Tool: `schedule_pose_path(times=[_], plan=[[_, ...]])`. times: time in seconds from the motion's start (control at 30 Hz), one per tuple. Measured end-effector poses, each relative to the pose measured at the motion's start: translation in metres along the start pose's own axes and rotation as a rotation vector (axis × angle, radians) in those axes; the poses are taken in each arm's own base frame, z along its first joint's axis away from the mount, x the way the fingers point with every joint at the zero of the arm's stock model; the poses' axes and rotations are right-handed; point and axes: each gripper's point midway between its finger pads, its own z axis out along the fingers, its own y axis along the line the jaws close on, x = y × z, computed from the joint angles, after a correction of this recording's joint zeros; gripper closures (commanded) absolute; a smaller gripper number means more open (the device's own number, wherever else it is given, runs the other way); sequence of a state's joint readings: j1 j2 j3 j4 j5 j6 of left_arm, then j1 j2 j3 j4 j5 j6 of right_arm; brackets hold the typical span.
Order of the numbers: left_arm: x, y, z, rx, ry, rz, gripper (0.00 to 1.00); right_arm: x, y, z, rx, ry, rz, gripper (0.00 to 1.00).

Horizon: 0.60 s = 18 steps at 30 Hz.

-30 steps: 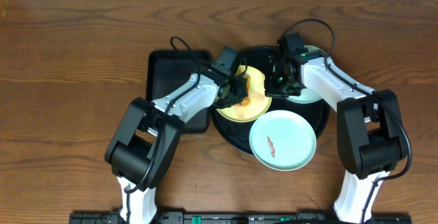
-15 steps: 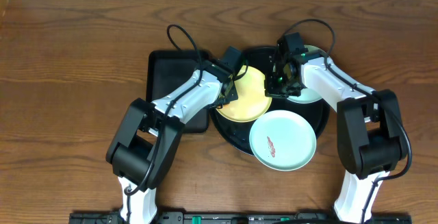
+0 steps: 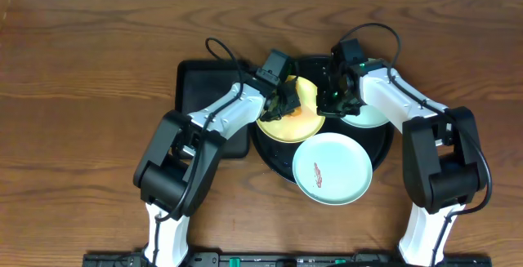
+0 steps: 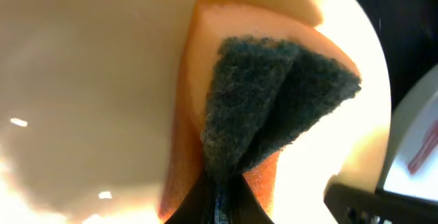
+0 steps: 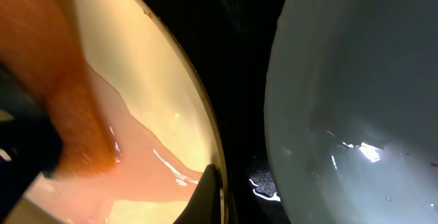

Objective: Clean dirty plates on tray and stack at the side
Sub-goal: 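Scrub the yellow plate with the sponge in the left gripper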

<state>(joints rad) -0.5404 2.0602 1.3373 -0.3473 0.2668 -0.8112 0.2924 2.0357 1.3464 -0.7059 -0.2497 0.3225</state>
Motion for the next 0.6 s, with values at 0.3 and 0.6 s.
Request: schedule_pose_path(times=[0.3,0.6], plan=[[0.020,0.040,-0.020,-0.212,0.087,0.012,0.93,-0.001,0.004,0.001,-0.005,-0.008,-0.011,0.99],[0.017,0.074,-0.040,-0.396,0.087,0.046,0.92,-0.001,0.004,0.001,-0.004,-0.008,-0.013,0.99]])
